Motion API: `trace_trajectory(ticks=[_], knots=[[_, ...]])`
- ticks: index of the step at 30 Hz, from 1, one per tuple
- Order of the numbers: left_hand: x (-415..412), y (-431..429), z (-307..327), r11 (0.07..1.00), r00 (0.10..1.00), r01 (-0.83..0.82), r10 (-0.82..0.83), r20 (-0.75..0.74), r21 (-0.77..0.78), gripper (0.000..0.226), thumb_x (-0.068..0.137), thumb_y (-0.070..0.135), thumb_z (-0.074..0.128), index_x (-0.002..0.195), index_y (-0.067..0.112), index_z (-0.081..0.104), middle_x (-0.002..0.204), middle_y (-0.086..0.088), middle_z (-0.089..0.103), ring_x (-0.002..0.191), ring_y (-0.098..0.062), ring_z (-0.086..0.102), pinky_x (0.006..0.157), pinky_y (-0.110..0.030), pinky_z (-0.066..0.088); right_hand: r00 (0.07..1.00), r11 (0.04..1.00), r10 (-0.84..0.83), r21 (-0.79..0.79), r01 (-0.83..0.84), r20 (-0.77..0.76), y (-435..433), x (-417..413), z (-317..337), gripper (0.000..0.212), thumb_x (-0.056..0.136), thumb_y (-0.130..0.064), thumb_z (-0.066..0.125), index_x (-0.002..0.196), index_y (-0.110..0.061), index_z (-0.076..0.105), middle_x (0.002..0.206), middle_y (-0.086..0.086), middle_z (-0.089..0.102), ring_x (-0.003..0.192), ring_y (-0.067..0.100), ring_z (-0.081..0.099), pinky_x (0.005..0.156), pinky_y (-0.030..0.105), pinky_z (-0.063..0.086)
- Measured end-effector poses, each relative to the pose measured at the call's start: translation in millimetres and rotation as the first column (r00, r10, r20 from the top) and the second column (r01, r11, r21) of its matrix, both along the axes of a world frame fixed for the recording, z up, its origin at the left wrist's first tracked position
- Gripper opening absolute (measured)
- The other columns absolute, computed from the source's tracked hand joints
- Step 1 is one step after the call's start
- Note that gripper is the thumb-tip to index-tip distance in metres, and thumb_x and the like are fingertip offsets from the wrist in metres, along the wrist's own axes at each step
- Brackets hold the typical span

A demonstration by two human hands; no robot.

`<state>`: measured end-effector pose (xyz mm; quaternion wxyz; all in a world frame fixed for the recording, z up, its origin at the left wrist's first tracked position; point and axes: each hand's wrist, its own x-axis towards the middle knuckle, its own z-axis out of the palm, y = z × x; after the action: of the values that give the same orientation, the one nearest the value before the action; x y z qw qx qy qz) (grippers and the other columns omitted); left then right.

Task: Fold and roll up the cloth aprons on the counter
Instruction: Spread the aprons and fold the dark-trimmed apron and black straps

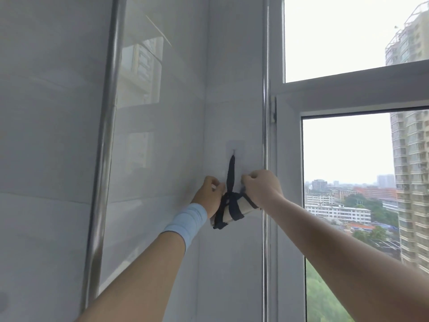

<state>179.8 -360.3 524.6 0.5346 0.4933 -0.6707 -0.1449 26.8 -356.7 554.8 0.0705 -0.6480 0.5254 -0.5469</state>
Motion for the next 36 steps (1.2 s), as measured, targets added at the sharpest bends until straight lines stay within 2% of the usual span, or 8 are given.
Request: trace_trajectory(ticks=[3,7,11,17,21,25,28,36], knots=[[-1,12,-15,1.000,1.000,0.010,-0.010,0.026,-0.015,0.031,0.099,0.028,0.041,0.079,0.011,0.056,0.078,-0.006,0.059,0.073,-0.019,0.053,0.069,-0.031,0.042,0.997,0.998,0.066,-0.002,-0.066,0.028,10,-9,-19,0.030,0.092,-0.022,0.049,0.078,-0.010,0.073,0.072,0.006,0.067,0.064,0.021,0.058,0.057,0.031,0.050],[-3,28,-22,0.992,0.978,0.110,-0.097,-0.183,0.065,0.020,0.096,0.018,0.044,0.096,0.019,0.064,0.097,-0.009,0.067,0.081,-0.025,0.063,0.070,-0.037,0.055,0.977,0.981,0.183,0.049,-0.190,0.111,23,-17,-41,0.036,0.083,-0.044,0.050,0.075,-0.018,0.074,0.074,0.006,0.069,0.068,0.020,0.059,0.060,0.029,0.045],[3,46,-27,0.927,0.787,0.347,-0.205,-0.582,0.142,0.028,0.094,0.010,0.053,0.122,0.015,0.049,0.089,-0.012,0.064,0.074,-0.026,0.061,0.083,-0.052,0.056,0.948,0.948,0.312,0.048,-0.315,0.055,29,-18,-48,0.018,0.083,-0.041,0.064,0.085,-0.027,0.074,0.088,-0.001,0.073,0.085,0.016,0.066,0.077,0.035,0.054],[0,61,-53,0.826,0.594,0.554,-0.304,-0.745,0.105,0.036,0.091,0.007,0.063,0.125,-0.001,0.052,0.104,-0.019,0.067,0.094,-0.031,0.067,0.082,-0.045,0.058,0.951,0.960,0.280,-0.035,-0.278,0.131,34,-13,-56,0.011,0.090,-0.029,0.065,0.092,-0.022,0.073,0.093,-0.003,0.070,0.089,0.014,0.064,0.065,0.022,0.047],[-11,66,-64,0.809,0.683,0.563,-0.341,-0.646,0.168,0.038,0.092,0.025,0.065,0.124,0.008,0.057,0.114,-0.017,0.069,0.102,-0.030,0.069,0.079,-0.039,0.059,0.948,0.956,0.294,-0.057,-0.289,0.124,35,-7,-62,0.011,0.092,-0.029,0.062,0.094,-0.022,0.070,0.093,-0.006,0.069,0.089,0.010,0.062,0.065,0.022,0.042],[-5,60,-55,0.932,0.895,0.244,-0.110,-0.432,0.269,0.051,0.093,0.059,0.042,0.134,0.029,0.046,0.132,0.000,0.055,0.116,-0.024,0.055,0.095,-0.045,0.049,0.934,0.943,0.332,-0.040,-0.330,0.135,32,-17,-61,0.013,0.095,-0.025,0.059,0.099,-0.021,0.071,0.099,0.000,0.070,0.094,0.016,0.063,0.067,0.020,0.044],[4,56,-53,1.000,0.986,-0.009,0.010,-0.166,0.004,0.043,0.100,0.037,0.040,0.142,0.028,0.042,0.143,0.003,0.045,0.128,-0.019,0.047,0.106,-0.031,0.037,0.903,0.922,0.385,-0.034,-0.386,0.193,33,-24,-63,0.014,0.095,-0.021,0.060,0.099,-0.017,0.073,0.096,0.010,0.070,0.083,0.018,0.061,0.065,0.022,0.045],[14,63,-51,0.993,0.982,0.108,-0.101,0.156,-0.037,0.008,0.091,0.022,0.053,0.090,0.027,0.059,0.089,-0.004,0.053,0.076,-0.019,0.053,0.077,-0.036,0.050,0.958,0.958,0.286,-0.037,-0.286,0.000,29,-16,-76,0.016,0.095,-0.029,0.056,0.105,-0.027,0.068,0.102,-0.008,0.069,0.097,0.013,0.062,0.079,0.028,0.049]])
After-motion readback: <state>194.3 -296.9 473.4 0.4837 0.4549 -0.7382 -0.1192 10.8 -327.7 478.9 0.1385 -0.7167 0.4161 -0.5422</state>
